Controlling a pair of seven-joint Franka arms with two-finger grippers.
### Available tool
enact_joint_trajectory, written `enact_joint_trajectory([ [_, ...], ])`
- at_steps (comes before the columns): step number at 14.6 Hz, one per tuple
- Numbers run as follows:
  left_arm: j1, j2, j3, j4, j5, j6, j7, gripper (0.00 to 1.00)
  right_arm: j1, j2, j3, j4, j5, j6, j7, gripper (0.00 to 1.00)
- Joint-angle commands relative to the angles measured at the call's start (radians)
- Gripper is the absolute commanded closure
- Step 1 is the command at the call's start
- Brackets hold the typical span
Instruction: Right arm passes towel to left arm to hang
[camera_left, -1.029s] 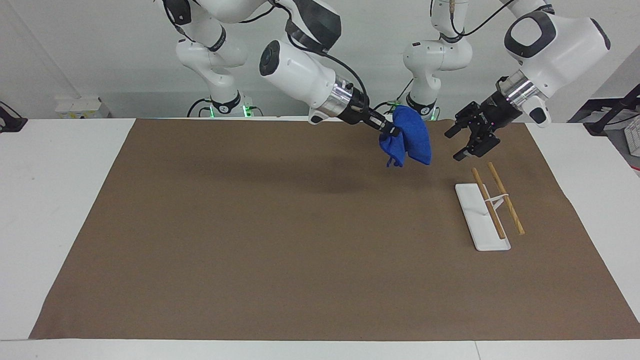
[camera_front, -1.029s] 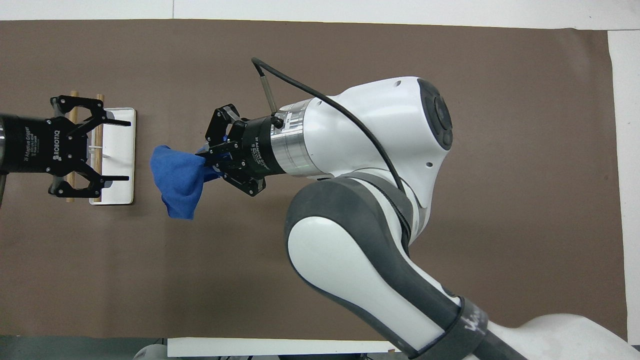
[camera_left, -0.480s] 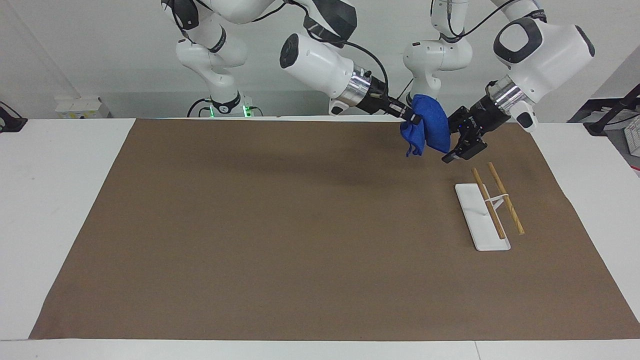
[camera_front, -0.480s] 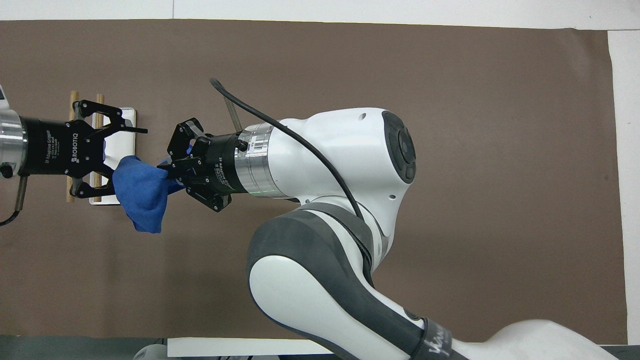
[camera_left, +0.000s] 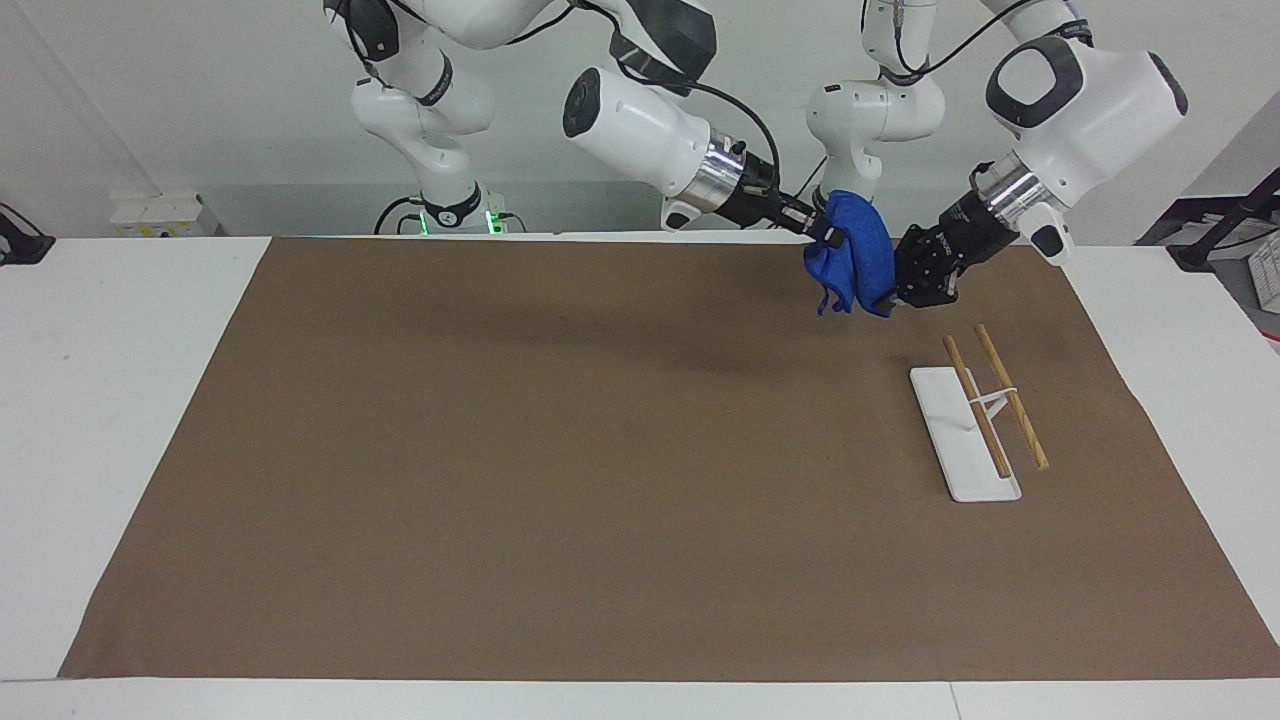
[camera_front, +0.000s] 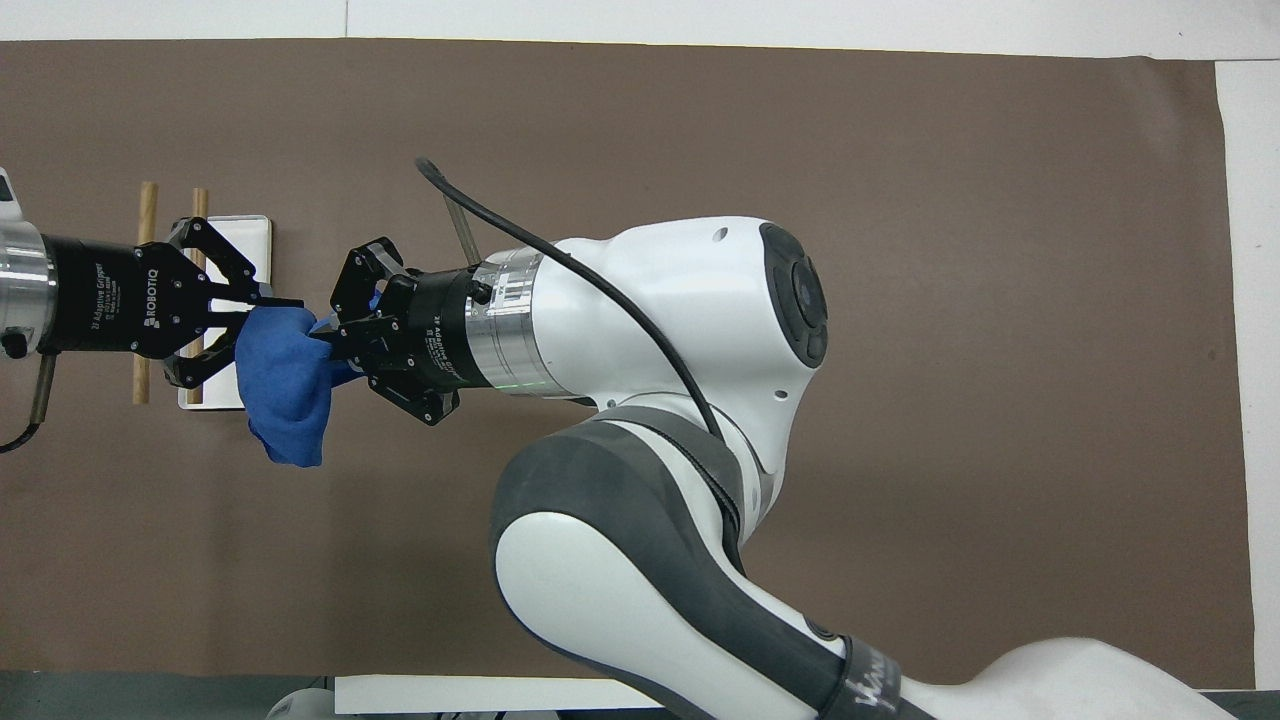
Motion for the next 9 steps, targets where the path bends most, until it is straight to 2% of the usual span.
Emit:
enact_joint_trajectory([
  [1,-0.001,-0.018,0.014,-0.005,-0.013,-0.03,0.034,1.0,-0.008,0.019,0.021,0.019,0.013,0.008,0.006,1.0],
  [7,0.009,0.003,0.013,0.029,-0.011,-0.025,0.035,1.0,-0.008,0.019,0.021,0.021,0.013,0.008,0.005,0.99],
  [8,0.009,0.003,0.011,0.029,-0.011,-0.022,0.035,1.0,-0.008,0.02,0.02,0.019,0.015,0.007,0.006,0.83],
  [9,0.009,0.003,0.013,0.029,-0.011,-0.024,0.035,1.0,-0.01,0.02,0.02,0.019,0.016,0.005,0.006,0.6],
])
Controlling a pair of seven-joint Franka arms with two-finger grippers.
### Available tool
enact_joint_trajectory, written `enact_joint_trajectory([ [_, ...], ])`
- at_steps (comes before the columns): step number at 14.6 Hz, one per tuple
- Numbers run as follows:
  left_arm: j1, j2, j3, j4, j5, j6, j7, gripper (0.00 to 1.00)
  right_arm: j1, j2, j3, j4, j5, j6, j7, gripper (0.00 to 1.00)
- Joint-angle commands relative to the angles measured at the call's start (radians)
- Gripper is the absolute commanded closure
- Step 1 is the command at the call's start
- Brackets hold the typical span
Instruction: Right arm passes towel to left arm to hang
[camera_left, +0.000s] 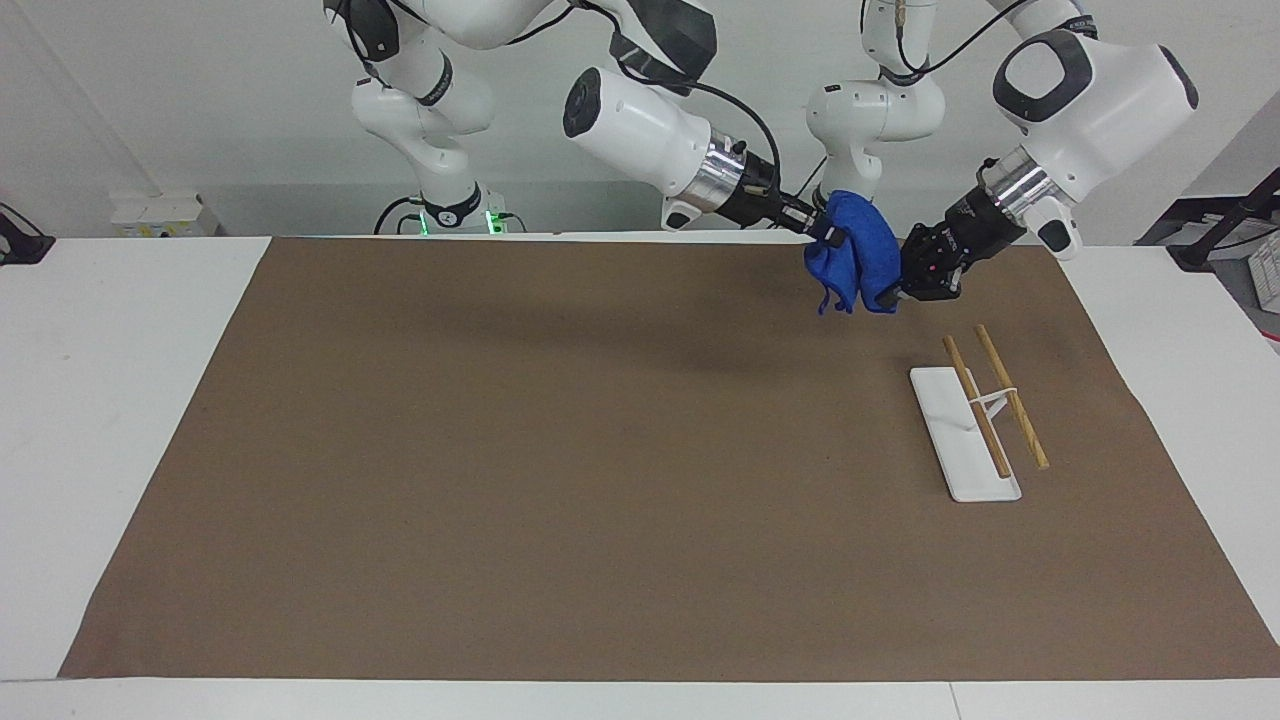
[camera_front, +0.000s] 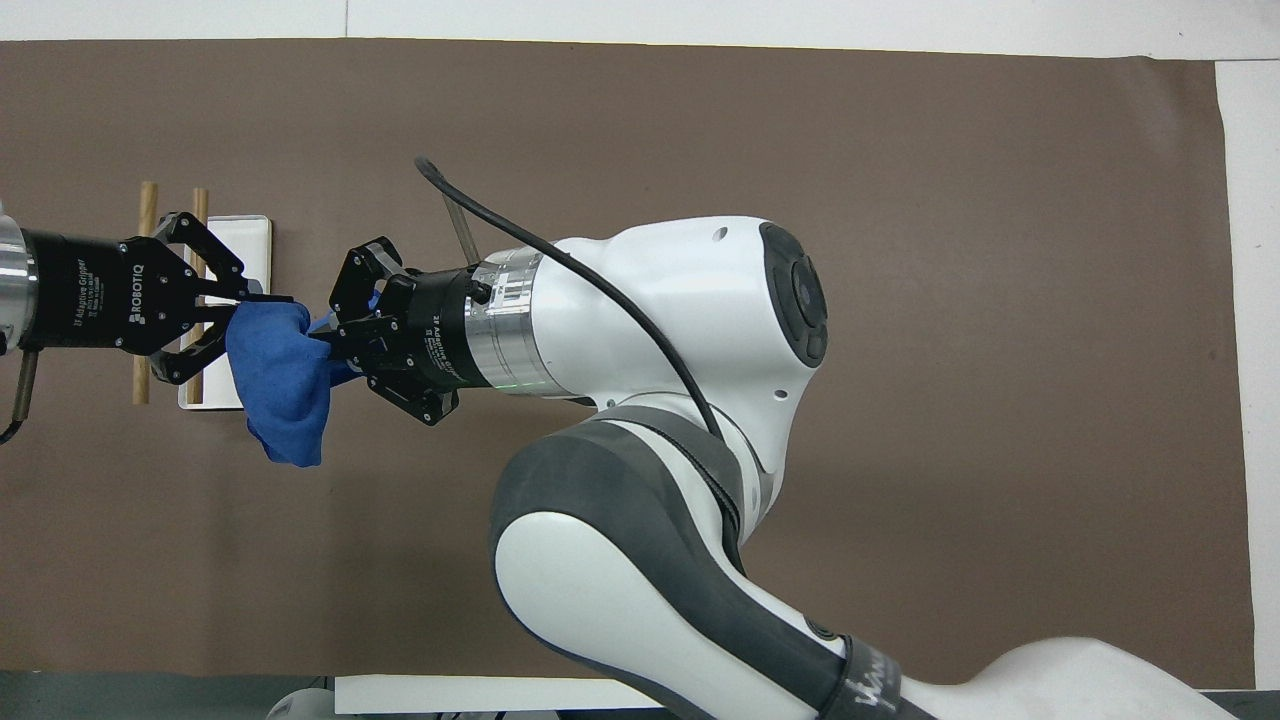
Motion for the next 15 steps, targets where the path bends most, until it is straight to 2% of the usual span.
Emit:
enact_joint_trajectory([
  [1,0.006,0.005,0.005,0.011,-0.011,-0.016,0.018,1.0,-0.008,0.017,0.019,0.019,0.007,0.007,0.002,0.04],
  [2,0.006,0.005,0.003,0.011,-0.011,-0.016,0.018,1.0,-0.008,0.017,0.021,0.019,0.003,0.007,-0.008,0.0],
  [5,0.006,0.005,0.005,0.013,-0.011,-0.007,0.019,1.0,-0.008,0.016,0.019,0.018,0.0,0.005,-0.014,0.0],
  [7,0.008,0.022,0.006,0.035,-0.007,0.001,0.028,1.0,-0.01,0.008,0.018,0.015,-0.055,-0.009,-0.046,0.0],
  [12,0.011,0.034,0.049,0.037,-0.004,0.122,0.177,1.0,-0.025,-0.015,-0.001,-0.008,-0.371,-0.111,-0.121,0.0],
  [15,0.021,0.029,0.052,-0.001,-0.002,0.199,0.18,1.0,-0.025,-0.027,-0.031,-0.011,-0.587,-0.228,-0.143,0.0],
])
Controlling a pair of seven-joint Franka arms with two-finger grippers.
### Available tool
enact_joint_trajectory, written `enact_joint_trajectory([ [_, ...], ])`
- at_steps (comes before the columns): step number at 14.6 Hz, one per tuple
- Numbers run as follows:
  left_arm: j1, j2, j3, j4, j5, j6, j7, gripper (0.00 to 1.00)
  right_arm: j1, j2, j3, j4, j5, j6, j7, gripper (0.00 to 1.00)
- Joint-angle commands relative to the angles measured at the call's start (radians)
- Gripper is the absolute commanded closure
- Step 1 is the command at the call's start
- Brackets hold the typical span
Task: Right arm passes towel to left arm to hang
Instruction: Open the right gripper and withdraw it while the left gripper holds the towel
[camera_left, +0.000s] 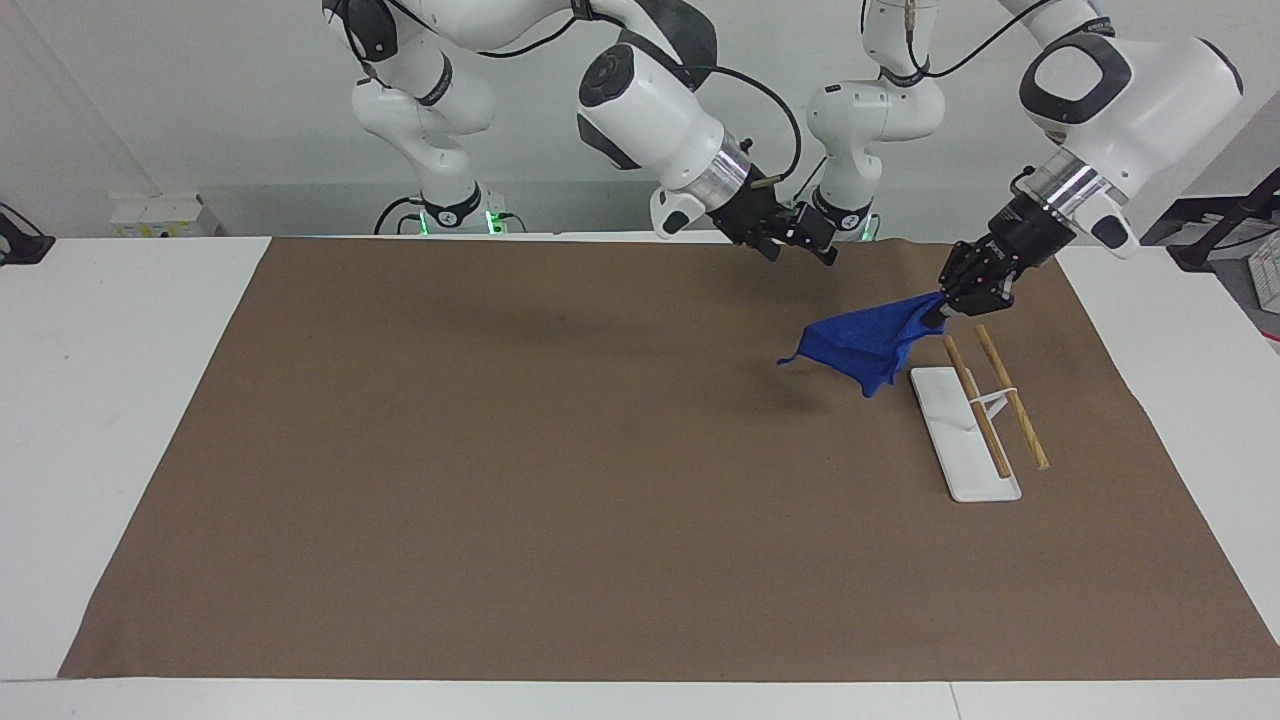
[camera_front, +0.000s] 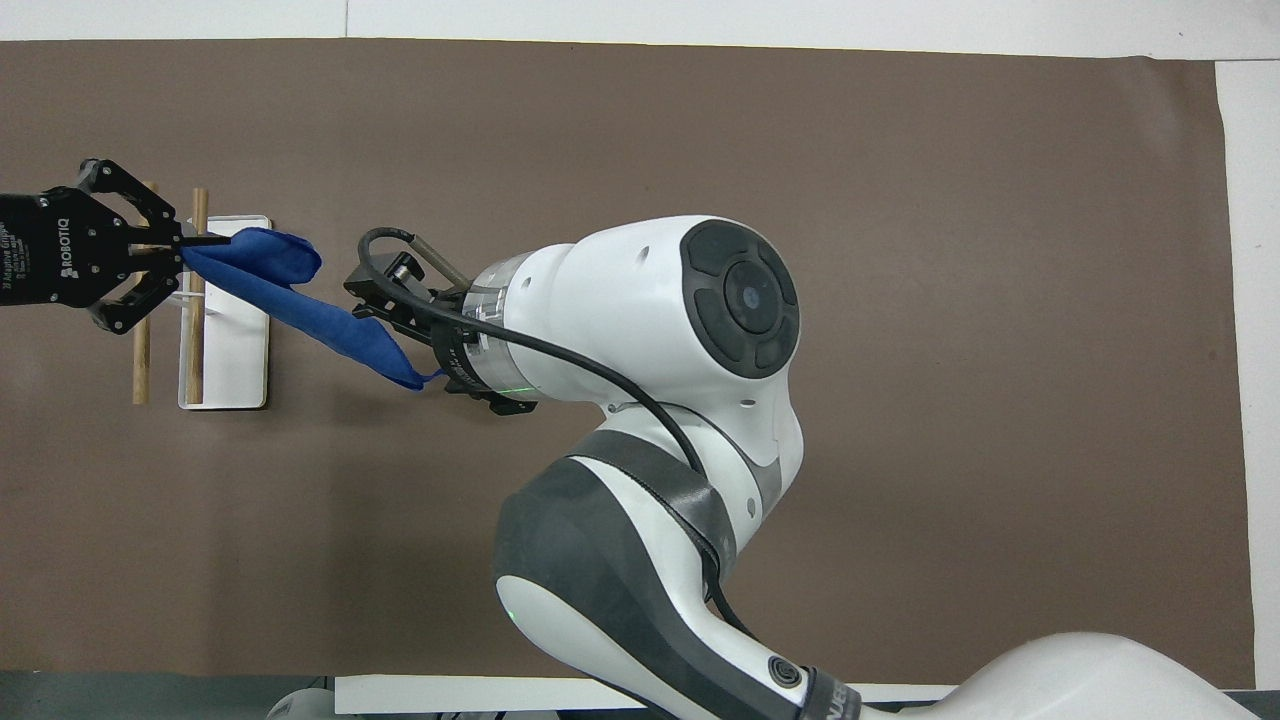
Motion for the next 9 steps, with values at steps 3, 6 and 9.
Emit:
enact_joint_trajectory([
  [3,0.007,-0.003,0.022,-0.073,-0.003,0.116,0.02,1.0,-0.014,-0.049,-0.053,-0.012,-0.293,-0.244,-0.222,0.0],
  [6,0.016,-0.003,0.032,-0.145,-0.003,0.246,0.016,1.0,-0.014,-0.084,-0.145,-0.012,-0.306,-0.391,-0.479,0.0],
  [9,0.018,0.0,0.034,-0.165,-0.004,0.303,-0.138,1.0,-0.005,-0.115,-0.265,-0.011,-0.306,-0.463,-0.661,0.0],
])
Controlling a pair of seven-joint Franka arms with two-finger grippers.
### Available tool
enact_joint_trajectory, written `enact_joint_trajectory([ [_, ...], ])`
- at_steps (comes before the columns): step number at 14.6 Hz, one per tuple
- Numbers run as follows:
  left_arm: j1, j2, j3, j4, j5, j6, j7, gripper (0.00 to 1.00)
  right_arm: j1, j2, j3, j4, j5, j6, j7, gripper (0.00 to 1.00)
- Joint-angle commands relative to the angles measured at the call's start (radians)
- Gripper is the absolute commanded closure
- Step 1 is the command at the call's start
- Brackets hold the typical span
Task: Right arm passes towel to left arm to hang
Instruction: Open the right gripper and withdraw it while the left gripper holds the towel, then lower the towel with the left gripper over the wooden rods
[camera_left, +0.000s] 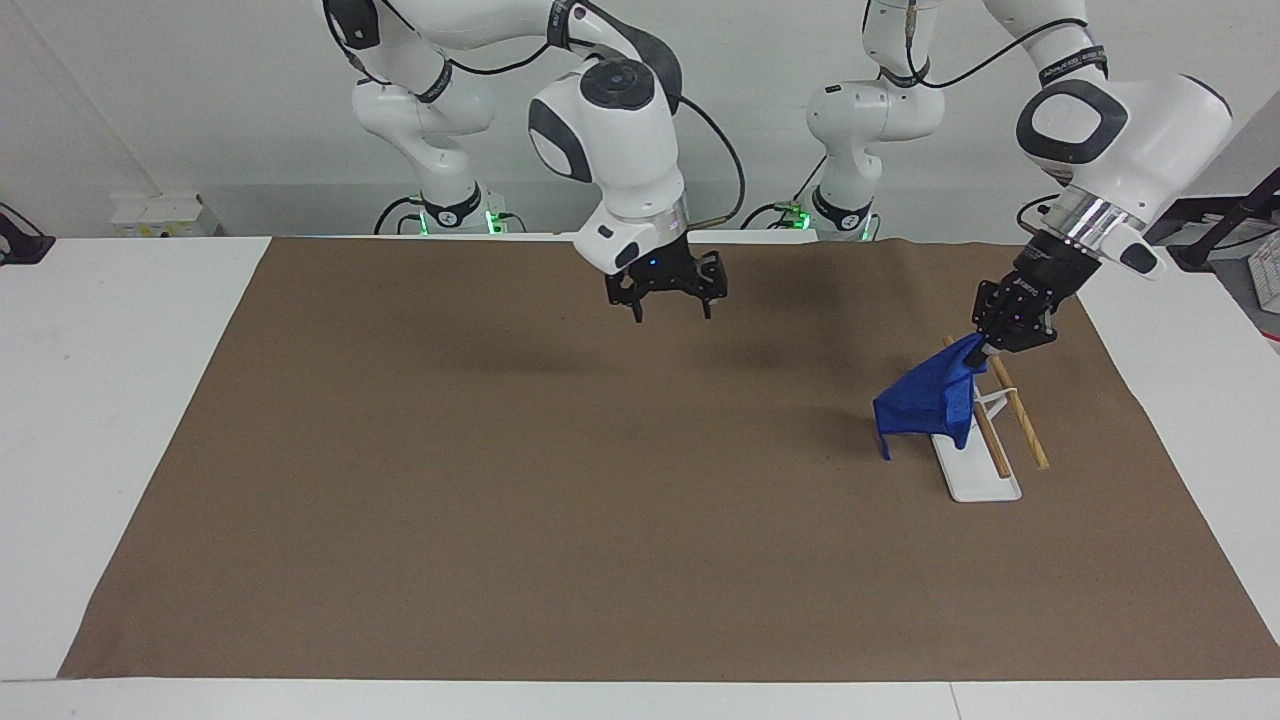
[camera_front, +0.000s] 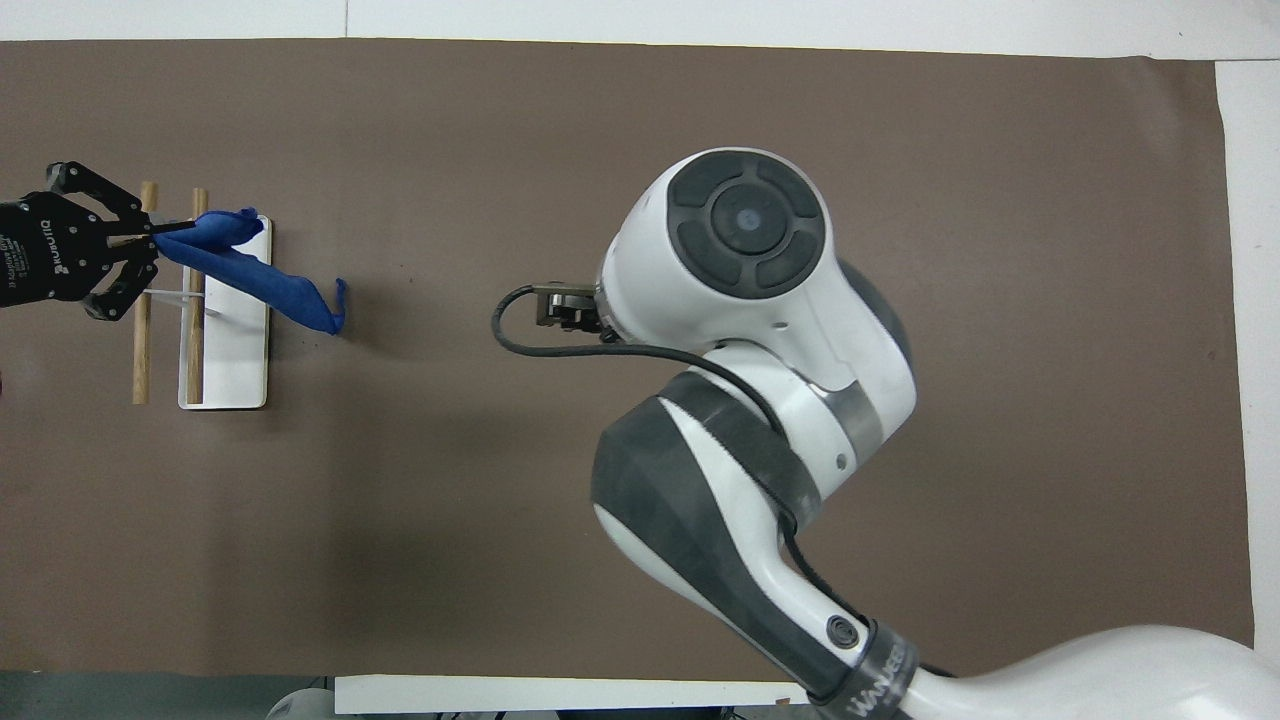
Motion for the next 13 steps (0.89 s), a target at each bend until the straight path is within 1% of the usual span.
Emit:
enact_joint_trajectory([
  [1,0.0,-0.009,-0.008,-0.024,-0.002,0.082,-0.196,1.0,0.003,-0.044,-0.102,-0.012,-0.014,-0.059,-0.145,0.0],
  [2,-0.003,-0.007,-0.013,-0.025,-0.002,0.127,-0.276,1.0,0.006,-0.047,-0.141,-0.012,-0.014,-0.071,-0.191,0.0],
  [3,-0.003,-0.007,-0.013,-0.027,-0.002,0.148,-0.31,1.0,0.004,-0.058,-0.173,-0.014,-0.014,-0.084,-0.261,0.0],
  [6,0.004,-0.007,-0.008,-0.045,-0.002,0.196,-0.359,1.0,0.004,-0.072,-0.291,-0.014,-0.013,-0.124,-0.575,0.0],
  [7,0.009,-0.007,-0.008,-0.054,-0.002,0.23,-0.364,1.0,0.004,-0.081,-0.32,-0.014,-0.013,-0.131,-0.634,0.0],
  [10,0.017,-0.015,0.0,-0.088,-0.002,0.251,-0.364,1.0,0.009,-0.104,-0.406,-0.034,-0.013,-0.133,-0.636,0.0],
  [13,0.037,-0.017,0.016,-0.094,0.005,0.258,-0.34,1.0,0.009,-0.124,-0.546,-0.038,-0.008,-0.142,-0.602,0.0],
])
